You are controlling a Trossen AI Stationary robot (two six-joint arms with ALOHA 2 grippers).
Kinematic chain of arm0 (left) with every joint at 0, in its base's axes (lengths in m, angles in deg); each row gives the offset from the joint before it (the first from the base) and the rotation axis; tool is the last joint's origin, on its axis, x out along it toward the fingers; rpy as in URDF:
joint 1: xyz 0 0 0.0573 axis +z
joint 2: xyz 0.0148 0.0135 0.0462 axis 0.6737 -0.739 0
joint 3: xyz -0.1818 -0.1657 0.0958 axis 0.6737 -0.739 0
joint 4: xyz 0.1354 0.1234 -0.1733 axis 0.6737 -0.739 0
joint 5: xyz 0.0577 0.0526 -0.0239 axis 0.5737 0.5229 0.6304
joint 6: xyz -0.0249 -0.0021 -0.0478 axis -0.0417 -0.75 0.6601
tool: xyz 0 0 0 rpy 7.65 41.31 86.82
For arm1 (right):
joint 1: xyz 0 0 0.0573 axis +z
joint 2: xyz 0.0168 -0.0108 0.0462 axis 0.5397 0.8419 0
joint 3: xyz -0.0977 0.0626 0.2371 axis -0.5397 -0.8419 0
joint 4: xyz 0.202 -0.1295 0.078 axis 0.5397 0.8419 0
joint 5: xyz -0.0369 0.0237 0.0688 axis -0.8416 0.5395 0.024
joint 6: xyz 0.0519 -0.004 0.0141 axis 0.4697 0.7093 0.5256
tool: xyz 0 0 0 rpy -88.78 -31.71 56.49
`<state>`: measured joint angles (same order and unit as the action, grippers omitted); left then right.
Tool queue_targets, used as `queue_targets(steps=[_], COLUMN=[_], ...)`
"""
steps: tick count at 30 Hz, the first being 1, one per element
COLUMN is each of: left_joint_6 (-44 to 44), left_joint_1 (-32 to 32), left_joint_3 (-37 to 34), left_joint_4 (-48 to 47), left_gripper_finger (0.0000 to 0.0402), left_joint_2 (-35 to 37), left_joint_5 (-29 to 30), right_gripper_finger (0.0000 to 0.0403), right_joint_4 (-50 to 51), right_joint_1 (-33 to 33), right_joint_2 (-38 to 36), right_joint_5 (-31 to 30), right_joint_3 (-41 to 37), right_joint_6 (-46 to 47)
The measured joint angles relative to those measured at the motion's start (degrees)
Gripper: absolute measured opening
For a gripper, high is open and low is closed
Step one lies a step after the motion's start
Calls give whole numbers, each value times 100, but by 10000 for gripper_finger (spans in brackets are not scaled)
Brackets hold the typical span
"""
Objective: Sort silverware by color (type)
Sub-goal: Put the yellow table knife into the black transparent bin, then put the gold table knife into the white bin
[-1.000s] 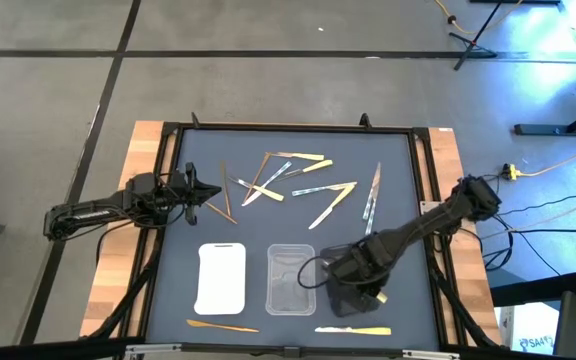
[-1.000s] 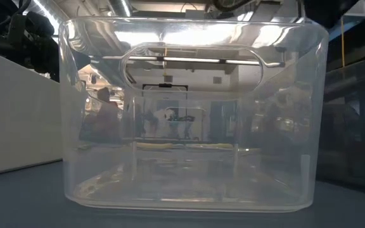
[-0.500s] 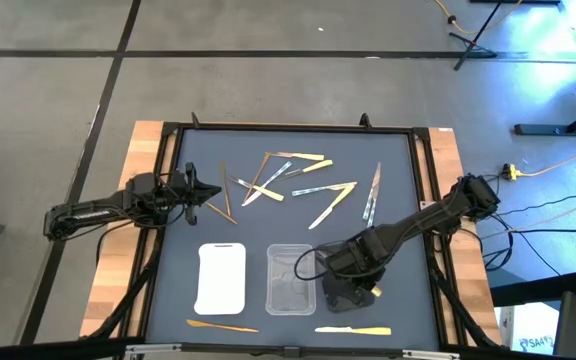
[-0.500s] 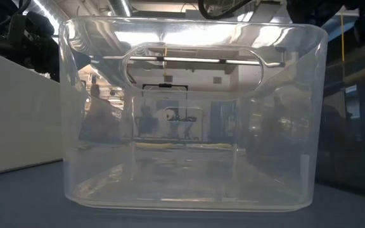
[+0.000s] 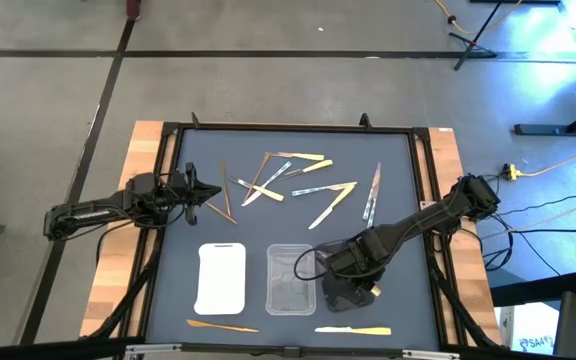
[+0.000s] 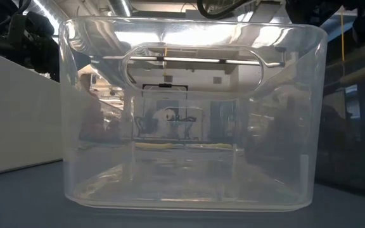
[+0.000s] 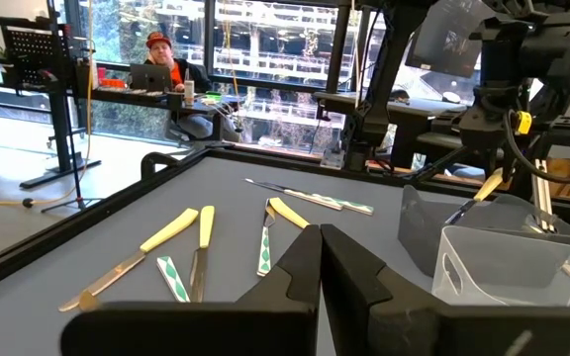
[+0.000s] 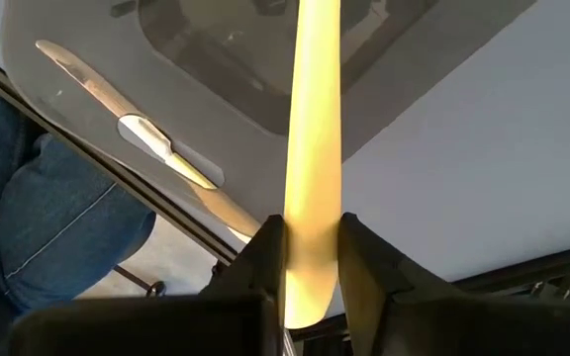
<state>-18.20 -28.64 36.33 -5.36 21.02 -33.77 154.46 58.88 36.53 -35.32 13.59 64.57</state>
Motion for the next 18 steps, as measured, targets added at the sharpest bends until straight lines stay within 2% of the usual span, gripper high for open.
queue_targets(steps=[9,18], left_joint_6=[0,0], left_joint_1=[-2,0], left_joint_3=[1,1], left_joint_4=[0,0], left_gripper_finger=[4,4], left_joint_2=[0,0], left_joint_5=[2,0], right_gripper_finger=[144,158], right_joint_4=[-2,0], right_joint_1=[0,0], right_joint_2=[-2,-4], right_joint_5=[-136,-95], right_joint_3=[0,0], right_joint_6=[0,0])
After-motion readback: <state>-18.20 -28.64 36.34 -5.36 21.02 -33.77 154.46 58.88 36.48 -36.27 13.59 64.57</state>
